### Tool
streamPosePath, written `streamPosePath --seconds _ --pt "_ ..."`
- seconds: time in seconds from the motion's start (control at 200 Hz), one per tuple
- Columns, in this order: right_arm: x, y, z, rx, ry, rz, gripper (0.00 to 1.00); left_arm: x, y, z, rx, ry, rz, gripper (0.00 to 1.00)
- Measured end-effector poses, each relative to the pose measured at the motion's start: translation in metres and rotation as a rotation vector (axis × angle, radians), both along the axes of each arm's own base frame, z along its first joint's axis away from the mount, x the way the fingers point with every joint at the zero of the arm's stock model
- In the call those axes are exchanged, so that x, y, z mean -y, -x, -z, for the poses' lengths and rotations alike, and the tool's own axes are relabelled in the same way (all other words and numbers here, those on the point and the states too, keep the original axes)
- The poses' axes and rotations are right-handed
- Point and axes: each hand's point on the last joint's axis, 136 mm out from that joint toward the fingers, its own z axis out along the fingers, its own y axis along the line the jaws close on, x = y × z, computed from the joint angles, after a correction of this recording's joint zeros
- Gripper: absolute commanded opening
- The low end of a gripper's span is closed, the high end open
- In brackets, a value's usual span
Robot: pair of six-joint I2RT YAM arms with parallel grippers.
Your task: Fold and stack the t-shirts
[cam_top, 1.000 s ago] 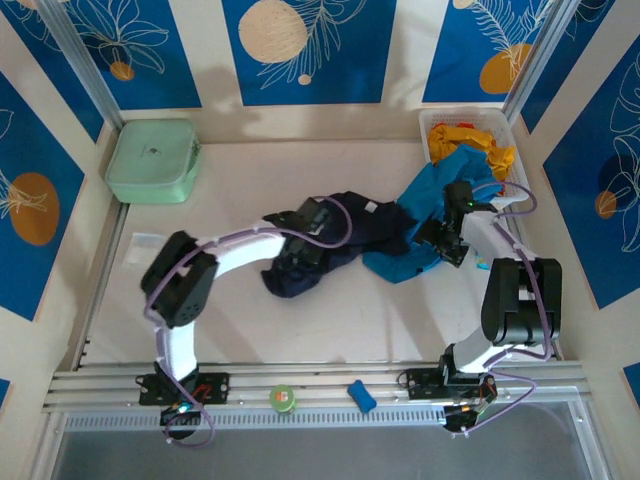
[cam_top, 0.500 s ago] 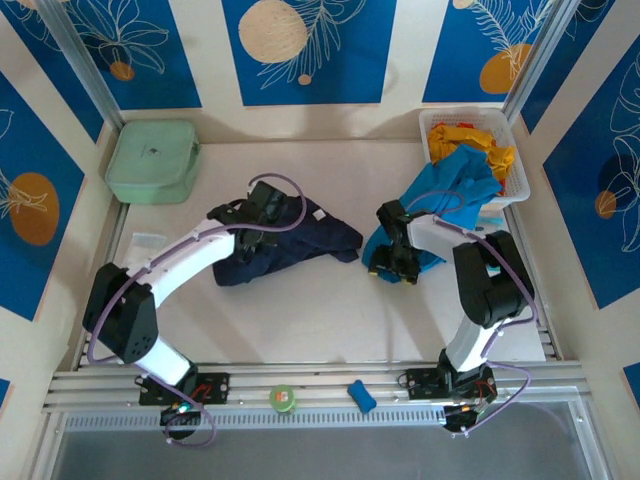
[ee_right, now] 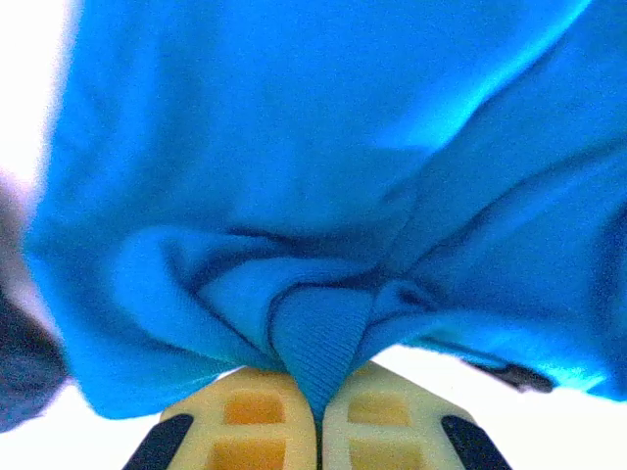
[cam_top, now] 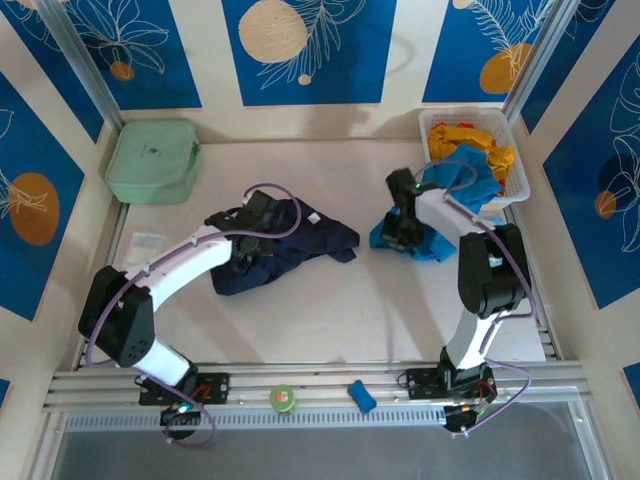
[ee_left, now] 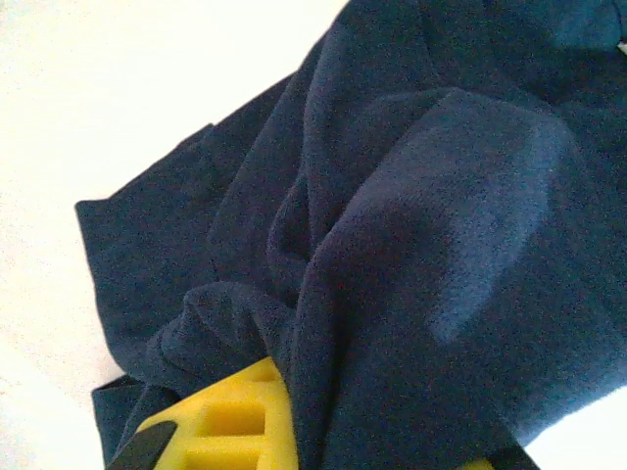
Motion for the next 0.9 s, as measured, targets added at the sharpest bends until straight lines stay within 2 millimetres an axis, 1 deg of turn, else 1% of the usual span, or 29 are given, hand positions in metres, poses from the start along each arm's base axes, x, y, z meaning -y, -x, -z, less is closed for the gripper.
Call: streamPosePath --seconds 0.03,0.1,0.16,0.215,0.29,0.345,0.405,0.49,0.6,0.665,0.73,0.805,0.83,0.901 --pt "0.009 -0.014 -0.021 0.058 0.002 0.015 0.00 0.002 0.002 0.000 -0.002 0.006 0.007 0.00" --pt "0.036 -0.047 -0.083 0.230 0.014 0.052 0.00 0.006 0.006 -0.001 -0.003 0.021 0.024 0.00" --pt "0.061 -0.067 -0.132 0.365 0.042 0.085 0.00 0.010 0.010 -0.001 -0.005 0.028 0.039 0.00" --pt "0.084 -0.080 -0.171 0.466 0.078 0.111 0.00 0.015 0.014 -0.001 -0.009 0.034 0.057 0.00" --pt "0.111 -0.094 -0.211 0.573 0.126 0.145 0.00 0.022 0.020 0.001 -0.017 0.042 0.082 0.00" --pt "0.130 -0.106 -0.233 0.634 0.160 0.172 0.00 0.027 0.024 0.002 -0.022 0.045 0.099 0.00" --pt "0.147 -0.122 -0.250 0.695 0.190 0.197 0.00 0.031 0.027 0.002 -0.025 0.050 0.116 0.00" --pt "0.167 -0.144 -0.259 0.740 0.235 0.221 0.00 0.037 0.032 0.001 -0.024 0.054 0.136 0.00" --pt "0.181 -0.175 -0.254 0.756 0.287 0.226 0.00 0.044 0.037 0.001 -0.027 0.059 0.152 0.00" --pt "0.184 -0.191 -0.244 0.748 0.310 0.221 0.00 0.046 0.039 0.001 -0.028 0.063 0.156 0.00" --pt "0.187 -0.205 -0.230 0.730 0.329 0.217 0.00 0.049 0.041 0.001 -0.029 0.067 0.161 0.00" --pt "0.190 -0.218 -0.204 0.684 0.340 0.211 0.00 0.054 0.043 0.003 -0.031 0.068 0.170 0.00" --pt "0.191 -0.222 -0.195 0.664 0.340 0.209 0.07 0.055 0.043 0.003 -0.032 0.067 0.174 0.00" --pt "0.192 -0.230 -0.164 0.601 0.332 0.203 0.38 0.059 0.046 0.005 -0.037 0.064 0.186 0.00"
